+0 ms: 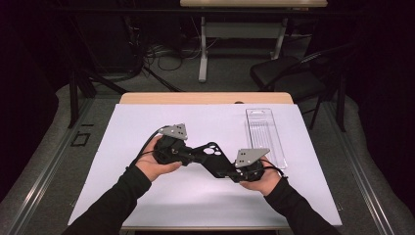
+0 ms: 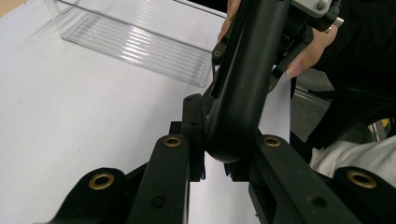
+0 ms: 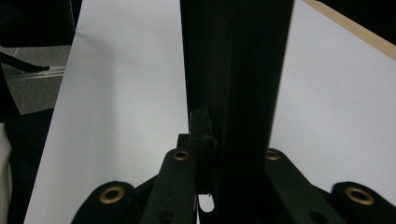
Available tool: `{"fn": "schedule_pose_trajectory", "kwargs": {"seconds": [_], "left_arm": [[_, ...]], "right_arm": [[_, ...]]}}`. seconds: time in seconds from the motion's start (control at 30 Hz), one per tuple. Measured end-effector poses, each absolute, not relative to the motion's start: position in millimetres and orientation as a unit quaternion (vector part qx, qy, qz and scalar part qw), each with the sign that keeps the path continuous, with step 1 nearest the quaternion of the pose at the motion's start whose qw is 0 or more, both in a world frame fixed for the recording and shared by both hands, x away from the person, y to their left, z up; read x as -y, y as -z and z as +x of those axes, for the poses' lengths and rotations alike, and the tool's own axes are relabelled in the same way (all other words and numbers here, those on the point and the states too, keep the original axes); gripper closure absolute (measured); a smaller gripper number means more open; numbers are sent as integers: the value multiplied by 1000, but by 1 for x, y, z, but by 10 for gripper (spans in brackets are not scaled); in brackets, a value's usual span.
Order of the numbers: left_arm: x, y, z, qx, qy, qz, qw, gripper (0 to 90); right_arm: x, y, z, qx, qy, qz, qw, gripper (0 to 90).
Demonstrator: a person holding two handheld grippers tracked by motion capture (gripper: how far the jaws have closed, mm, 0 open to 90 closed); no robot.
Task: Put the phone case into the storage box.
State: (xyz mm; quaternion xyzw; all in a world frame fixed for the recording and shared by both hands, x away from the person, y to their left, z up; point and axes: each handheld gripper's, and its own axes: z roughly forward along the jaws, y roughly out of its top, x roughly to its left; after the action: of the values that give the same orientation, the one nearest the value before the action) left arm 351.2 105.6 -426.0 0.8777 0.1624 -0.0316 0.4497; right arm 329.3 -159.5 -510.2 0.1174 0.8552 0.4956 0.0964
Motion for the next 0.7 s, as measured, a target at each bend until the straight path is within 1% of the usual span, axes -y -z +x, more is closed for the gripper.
{"fn": "schedule_pose_trajectory", "kwargs": {"seconds": [0.47,0.7], "left_arm": [[-107,427,353,-174,31,879,442,814],[-107,427,354,-182,34,881,436,815]], "right_arm": [[159,510,329,-854,-494,129,103,752],[159,510,329,-852,-493,133,116,649]]}}
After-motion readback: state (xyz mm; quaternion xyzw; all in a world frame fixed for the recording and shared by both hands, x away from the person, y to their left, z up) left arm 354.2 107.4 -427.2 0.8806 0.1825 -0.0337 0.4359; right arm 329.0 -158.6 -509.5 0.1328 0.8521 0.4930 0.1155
